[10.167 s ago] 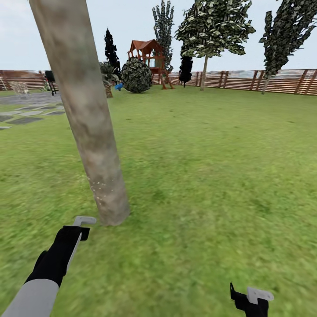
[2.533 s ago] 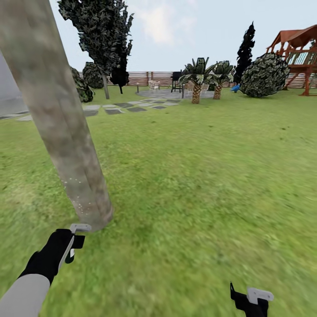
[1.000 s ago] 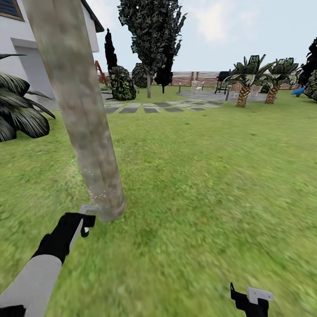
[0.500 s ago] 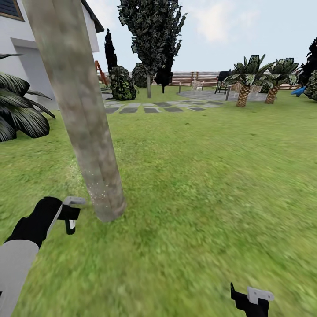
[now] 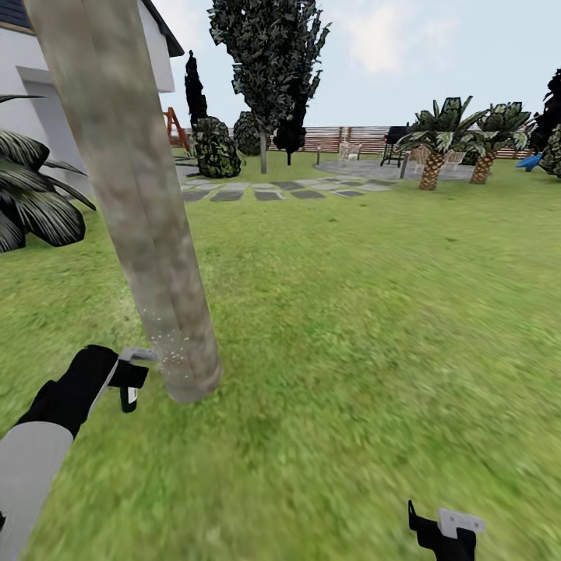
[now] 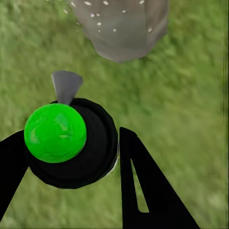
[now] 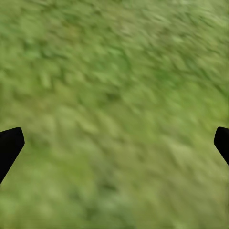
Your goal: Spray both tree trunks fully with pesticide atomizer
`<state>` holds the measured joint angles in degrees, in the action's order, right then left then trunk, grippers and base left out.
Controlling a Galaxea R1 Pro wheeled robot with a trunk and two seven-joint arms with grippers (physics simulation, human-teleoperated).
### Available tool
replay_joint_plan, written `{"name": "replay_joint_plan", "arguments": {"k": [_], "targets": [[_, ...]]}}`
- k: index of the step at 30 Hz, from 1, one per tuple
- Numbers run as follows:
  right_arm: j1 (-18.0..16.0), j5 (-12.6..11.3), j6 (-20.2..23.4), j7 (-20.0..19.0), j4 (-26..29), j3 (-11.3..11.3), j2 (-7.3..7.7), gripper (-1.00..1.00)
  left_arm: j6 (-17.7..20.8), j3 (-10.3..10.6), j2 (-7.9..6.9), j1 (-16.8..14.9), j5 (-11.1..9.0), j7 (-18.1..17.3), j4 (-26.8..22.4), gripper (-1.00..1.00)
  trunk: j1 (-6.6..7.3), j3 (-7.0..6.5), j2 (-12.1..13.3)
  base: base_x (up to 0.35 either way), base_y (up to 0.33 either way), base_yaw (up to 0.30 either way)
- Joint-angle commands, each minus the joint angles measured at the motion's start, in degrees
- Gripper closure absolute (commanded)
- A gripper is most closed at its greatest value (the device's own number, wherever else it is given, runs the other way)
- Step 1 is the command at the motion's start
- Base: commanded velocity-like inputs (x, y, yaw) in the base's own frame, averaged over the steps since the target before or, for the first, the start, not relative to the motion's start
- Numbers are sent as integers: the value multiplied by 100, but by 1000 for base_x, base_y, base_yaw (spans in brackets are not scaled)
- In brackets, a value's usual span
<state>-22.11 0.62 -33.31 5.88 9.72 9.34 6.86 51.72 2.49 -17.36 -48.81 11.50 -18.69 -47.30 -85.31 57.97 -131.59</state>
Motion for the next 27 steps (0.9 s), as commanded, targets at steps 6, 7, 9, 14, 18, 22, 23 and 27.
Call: {"name": "replay_joint_plan", "arguments": {"k": [6,7,9,14,18,22,23,27], "targets": [[-4,8,-18,10,-1,8,-1,-100,531,-1,253,-11,73,-56,-564,100,1,5,-2,5,2,0],[-4,8,-18,10,-3,7,-1,-100,536,-11,198,3,81,-56,-577,100,1,5,-2,0,0,0],[-4,8,-18,10,-1,10,-3,-100,540,-18,54,39,80,-56,-596,100,1,5,-2,0,0,0],[-4,8,-18,10,4,7,-9,-100,526,13,22,73,106,-28,-605,100,1,5,-2,0,-57,6],[-4,8,-18,10,4,7,-9,-100,524,-9,34,67,106,14,-613,100,1,5,-2,0,-254,207],[-4,8,-18,10,2,7,-9,-100,527,-12,67,65,110,23,-614,100,1,5,-2,57,-269,272],[-4,8,-18,10,3,7,-9,-100,525,-12,70,65,112,26,-614,100,1,5,-2,133,-266,273],[-4,8,-18,10,4,7,-9,-100,524,-4,75,66,111,28,-608,100,1,5,-2,147,-264,98]]}}
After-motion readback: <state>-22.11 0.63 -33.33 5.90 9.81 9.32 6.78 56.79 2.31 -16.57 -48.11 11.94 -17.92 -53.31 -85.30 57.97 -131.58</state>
